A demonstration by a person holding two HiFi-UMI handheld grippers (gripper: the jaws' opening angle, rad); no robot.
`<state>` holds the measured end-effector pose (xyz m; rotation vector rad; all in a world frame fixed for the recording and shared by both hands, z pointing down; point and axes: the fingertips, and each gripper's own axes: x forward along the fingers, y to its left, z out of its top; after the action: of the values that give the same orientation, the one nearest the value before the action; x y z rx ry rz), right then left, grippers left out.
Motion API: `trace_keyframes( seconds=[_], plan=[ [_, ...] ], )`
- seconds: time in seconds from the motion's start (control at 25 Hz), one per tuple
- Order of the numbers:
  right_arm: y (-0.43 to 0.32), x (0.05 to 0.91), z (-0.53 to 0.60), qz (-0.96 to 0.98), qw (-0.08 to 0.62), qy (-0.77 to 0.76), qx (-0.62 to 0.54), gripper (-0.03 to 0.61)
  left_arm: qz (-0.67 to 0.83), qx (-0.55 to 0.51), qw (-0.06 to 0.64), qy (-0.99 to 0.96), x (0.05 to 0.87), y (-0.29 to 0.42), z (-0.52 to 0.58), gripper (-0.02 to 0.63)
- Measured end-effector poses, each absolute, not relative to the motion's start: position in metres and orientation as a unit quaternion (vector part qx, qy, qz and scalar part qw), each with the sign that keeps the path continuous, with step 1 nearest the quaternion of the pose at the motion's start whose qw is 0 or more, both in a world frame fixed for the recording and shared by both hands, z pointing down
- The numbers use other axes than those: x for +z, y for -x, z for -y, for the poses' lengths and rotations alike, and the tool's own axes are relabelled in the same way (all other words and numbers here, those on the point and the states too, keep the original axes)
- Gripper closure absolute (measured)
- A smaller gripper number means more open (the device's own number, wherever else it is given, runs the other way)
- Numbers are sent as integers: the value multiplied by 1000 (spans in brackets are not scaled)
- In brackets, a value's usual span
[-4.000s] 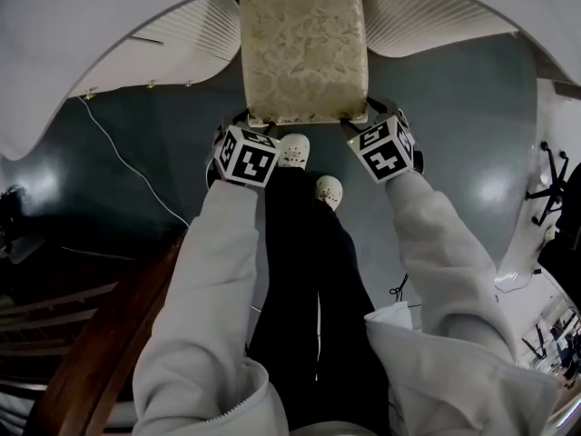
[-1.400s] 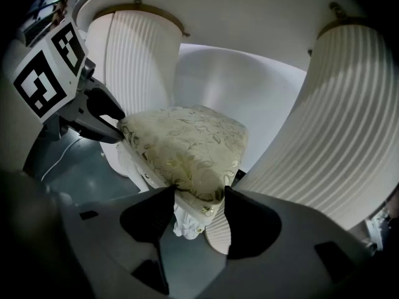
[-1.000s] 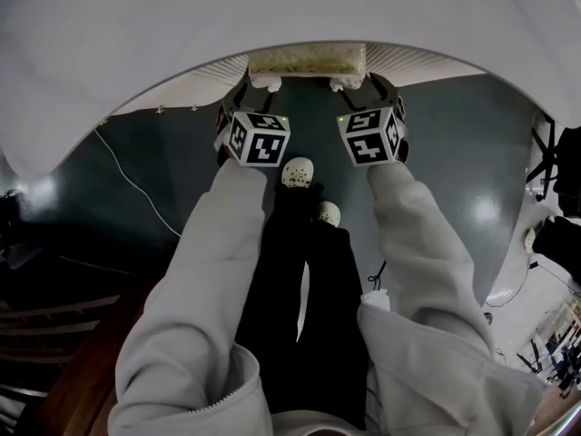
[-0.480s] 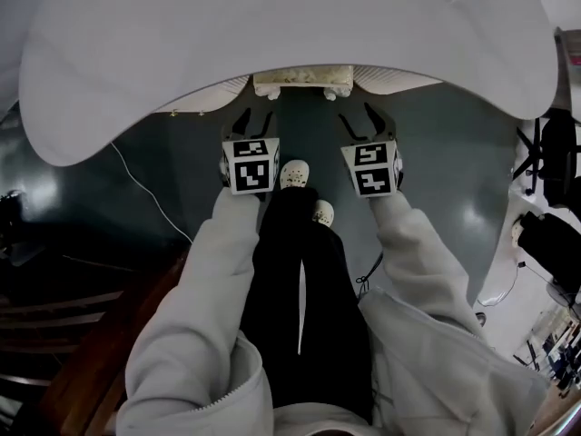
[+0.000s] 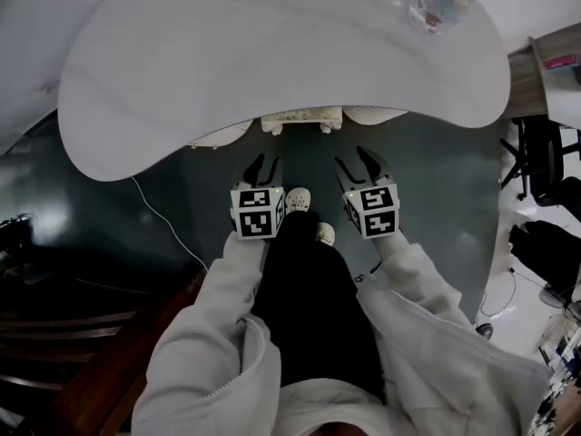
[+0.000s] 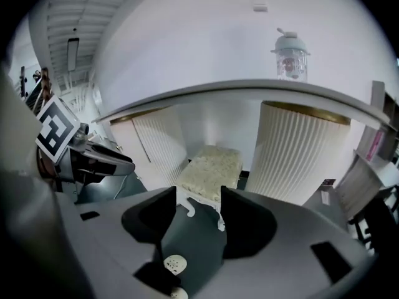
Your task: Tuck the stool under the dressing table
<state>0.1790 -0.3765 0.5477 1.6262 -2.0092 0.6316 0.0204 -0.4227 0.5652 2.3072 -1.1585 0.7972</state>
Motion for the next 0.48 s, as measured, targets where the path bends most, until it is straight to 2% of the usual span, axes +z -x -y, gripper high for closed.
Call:
trace_keyframes(
  seconds=[0.2, 0.48],
  plan=[
    [-170, 497, 358, 737, 218, -599, 227, 343, 398, 278, 241, -840, 525, -16, 389, 499],
    [-152, 437, 351, 750, 180, -592, 233, 408, 382, 253, 228, -859, 463, -17, 380, 527]
  ],
)
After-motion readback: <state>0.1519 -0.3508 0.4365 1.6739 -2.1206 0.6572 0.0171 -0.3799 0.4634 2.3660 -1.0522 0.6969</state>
